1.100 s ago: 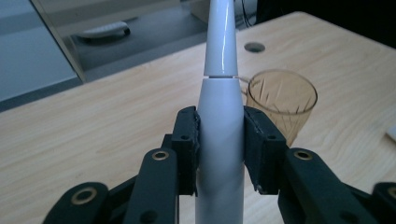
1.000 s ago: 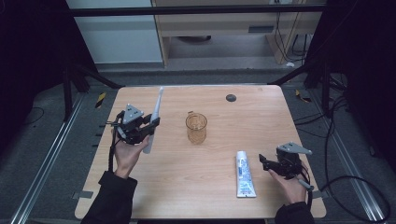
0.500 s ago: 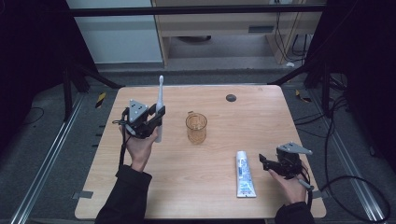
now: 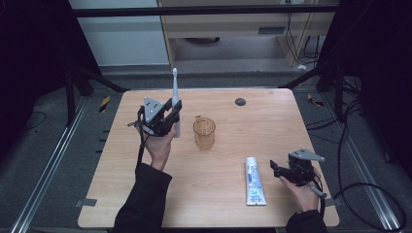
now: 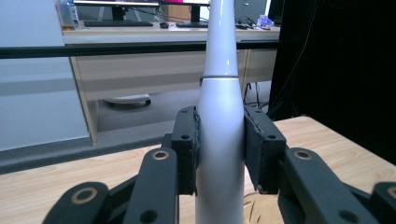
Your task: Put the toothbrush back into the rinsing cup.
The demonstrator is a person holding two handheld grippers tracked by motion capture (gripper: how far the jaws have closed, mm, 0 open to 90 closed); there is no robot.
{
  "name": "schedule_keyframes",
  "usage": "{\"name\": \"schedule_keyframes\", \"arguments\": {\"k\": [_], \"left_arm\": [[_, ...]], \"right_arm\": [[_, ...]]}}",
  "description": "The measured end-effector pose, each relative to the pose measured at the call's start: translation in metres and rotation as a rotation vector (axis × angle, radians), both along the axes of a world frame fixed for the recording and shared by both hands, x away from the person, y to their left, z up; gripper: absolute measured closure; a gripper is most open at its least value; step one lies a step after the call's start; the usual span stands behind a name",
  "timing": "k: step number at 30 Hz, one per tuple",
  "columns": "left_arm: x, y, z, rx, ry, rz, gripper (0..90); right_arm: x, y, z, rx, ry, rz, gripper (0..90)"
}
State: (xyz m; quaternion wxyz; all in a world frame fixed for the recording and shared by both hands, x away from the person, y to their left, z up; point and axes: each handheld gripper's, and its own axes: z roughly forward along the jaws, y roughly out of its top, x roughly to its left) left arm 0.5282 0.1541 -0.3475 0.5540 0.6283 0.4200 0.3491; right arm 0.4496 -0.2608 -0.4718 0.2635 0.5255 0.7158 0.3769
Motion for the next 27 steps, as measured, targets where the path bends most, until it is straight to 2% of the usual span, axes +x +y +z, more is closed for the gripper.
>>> {"name": "schedule_keyframes", "arguments": {"k": [14, 27], "left_arm": [[0.017, -0.022, 0.008, -0.049, -0.051, 0.011, 66.8], [0.029, -0.042, 0.002, -0.073, -0.072, -0.009, 66.9]], "right_arm": [[0.0, -0.002, -0.003, -0.003, -0.011, -0.008, 23.7], [0.0, -0.003, -0.003, 0.002, -0.013, -0.013, 23.7]]}}
